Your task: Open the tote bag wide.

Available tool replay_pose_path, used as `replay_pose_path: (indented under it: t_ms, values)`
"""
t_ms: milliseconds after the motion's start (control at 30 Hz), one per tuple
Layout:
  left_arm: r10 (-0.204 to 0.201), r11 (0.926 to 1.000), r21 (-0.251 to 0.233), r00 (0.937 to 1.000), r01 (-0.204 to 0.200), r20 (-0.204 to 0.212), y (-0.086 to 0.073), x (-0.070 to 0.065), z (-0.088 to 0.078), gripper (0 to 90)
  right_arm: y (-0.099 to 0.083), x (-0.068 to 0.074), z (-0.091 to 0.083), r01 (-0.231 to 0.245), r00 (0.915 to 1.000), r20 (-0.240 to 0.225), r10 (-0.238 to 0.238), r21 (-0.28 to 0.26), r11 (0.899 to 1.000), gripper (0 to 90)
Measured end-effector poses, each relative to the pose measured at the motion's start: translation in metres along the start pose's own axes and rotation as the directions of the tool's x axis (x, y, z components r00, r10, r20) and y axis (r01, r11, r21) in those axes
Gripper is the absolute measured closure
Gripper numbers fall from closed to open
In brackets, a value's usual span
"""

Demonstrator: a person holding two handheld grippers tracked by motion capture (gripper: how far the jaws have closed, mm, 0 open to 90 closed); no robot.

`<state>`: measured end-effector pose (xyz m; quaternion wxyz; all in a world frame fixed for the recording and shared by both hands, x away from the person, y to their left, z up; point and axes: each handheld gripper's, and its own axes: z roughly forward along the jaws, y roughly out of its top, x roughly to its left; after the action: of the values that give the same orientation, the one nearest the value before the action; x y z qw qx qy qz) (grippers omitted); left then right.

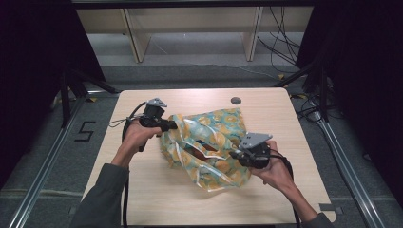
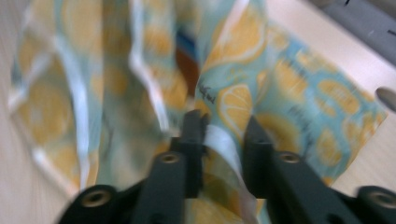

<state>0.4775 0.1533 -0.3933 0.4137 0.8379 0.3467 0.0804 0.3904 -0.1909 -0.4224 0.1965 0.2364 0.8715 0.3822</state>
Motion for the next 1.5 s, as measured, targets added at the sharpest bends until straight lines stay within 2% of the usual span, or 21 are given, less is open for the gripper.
replay_pose_path:
  t_ms: [100,167,367,400,500,567,600,667,767,800,967,1067,1200,1233,1300,1333,1367,1400,1433,1467,1500]
  values:
    - [0.006,1.0,0.003,0.9999,-0.006,0.013,-0.005,-0.002,0.0,89.1,0.01,-0.022,-0.003,-0.099,0.9949,0.01,0.101,-0.114,0.989,87.8]
    - [0.026,0.9993,0.026,0.9995,-0.027,0.016,-0.009,-0.003,0.001,89.0,0.016,-0.042,0.0,-0.099,0.9898,0.089,0.111,-0.124,0.987,89.2]
    - [0.068,0.9936,0.083,0.9929,-0.077,0.098,-0.024,-0.003,0.006,88.3,0.01,-0.099,0.037,-0.399,0.9133,0.028,0.406,-0.142,0.906,89.6]
    - [0.065,0.9932,0.088,0.9905,-0.076,0.121,-0.026,-0.002,0.009,87.9,0.008,-0.103,0.045,-0.454,0.8871,0.022,0.461,-0.135,0.88,89.7]
    - [0.093,0.9845,0.138,0.9891,-0.108,0.114,-0.03,-0.001,0.02,87.5,0.0,-0.113,0.07,-0.456,0.8866,0.056,0.459,-0.065,0.888,89.8]
    - [0.133,0.9715,0.188,0.9886,-0.144,0.072,-0.03,-0.001,0.027,86.8,-0.003,-0.114,0.082,-0.476,0.8755,0.085,0.476,-0.016,0.879,89.8]
    - [0.154,0.9623,0.219,0.9868,-0.161,0.052,-0.03,-0.001,0.029,85.9,-0.003,-0.112,0.086,-0.512,0.8553,0.091,0.51,0.002,0.859,89.8]
    - [0.158,0.9603,0.23,0.9872,-0.159,0.022,-0.03,-0.004,0.032,78.1,-0.007,-0.115,0.091,-0.504,0.861,0.111,0.496,0.047,0.863,89.7]
    - [0.192,0.9663,0.182,0.9808,-0.182,-0.036,-0.025,-0.016,0.025,69.4,-0.007,-0.113,0.092,-0.527,0.848,0.095,0.521,0.046,0.849,89.6]
    - [0.207,0.9677,0.16,0.9764,-0.195,-0.062,-0.021,-0.023,0.02,65.9,-0.009,-0.117,0.092,-0.483,0.8731,0.098,0.478,0.047,0.874,89.6]
    - [0.26,0.9656,0.024,0.9594,-0.259,-0.109,0.006,-0.06,0.005,54.3,-0.009,-0.115,0.09,-0.497,0.865,0.112,0.489,0.055,0.866,89.3]
    - [0.325,0.9445,0.075,0.9427,-0.32,-0.074,0.011,-0.078,0.018,55.5,-0.01,-0.115,0.088,-0.484,0.873,0.097,0.478,0.056,0.873,89.0]
    - [0.301,0.9258,0.282,0.9421,-0.252,-0.147,0.006,-0.073,0.056,42.6,-0.011,-0.114,0.084,-0.504,0.8623,0.096,0.497,0.069,0.861,88.3]
    - [0.301,0.9225,0.297,0.9407,-0.246,-0.156,0.004,-0.069,0.064,40.1,-0.01,-0.111,0.082,-0.524,0.8507,0.093,0.517,0.08,0.848,88.0]
    - [0.291,0.9166,0.335,0.9387,-0.218,-0.185,0.001,-0.063,0.076,39.9,-0.012,-0.114,0.082,-0.467,0.8821,0.095,0.461,0.053,0.883,87.1]
    - [0.295,0.9143,0.341,0.9363,-0.218,-0.191,0.0,-0.06,0.08,40.8,-0.011,-0.111,0.081,-0.5,0.8642,0.097,0.494,0.061,0.864,85.8]
    - [0.291,0.9151,0.34,0.9393,-0.217,-0.182,-0.001,-0.056,0.084,43.7,-0.011,-0.109,0.08,-0.517,0.8554,0.082,0.511,0.069,0.853,84.0]
    - [0.282,0.9159,0.339,0.9452,-0.214,-0.164,-0.001,-0.052,0.086,46.4,-0.011,-0.112,0.079,-0.497,0.8667,0.095,0.49,0.072,0.865,80.3]
    - [0.243,0.9332,0.305,0.9595,-0.19,-0.143,-0.001,-0.049,0.087,47.4,-0.01,-0.111,0.078,-0.511,0.8578,0.102,0.504,0.069,0.857,75.2]
    - [0.242,0.9395,0.279,0.9615,-0.198,-0.131,-0.002,-0.047,0.086,56.0,-0.011,-0.112,0.077,-0.497,0.8658,0.099,0.491,0.062,0.865,71.3]
    - [0.265,0.9334,0.283,0.9554,-0.221,-0.13,-0.001,-0.045,0.085,66.2,-0.011,-0.11,0.075,-0.502,0.8622,0.106,0.495,0.048,0.864,67.4]
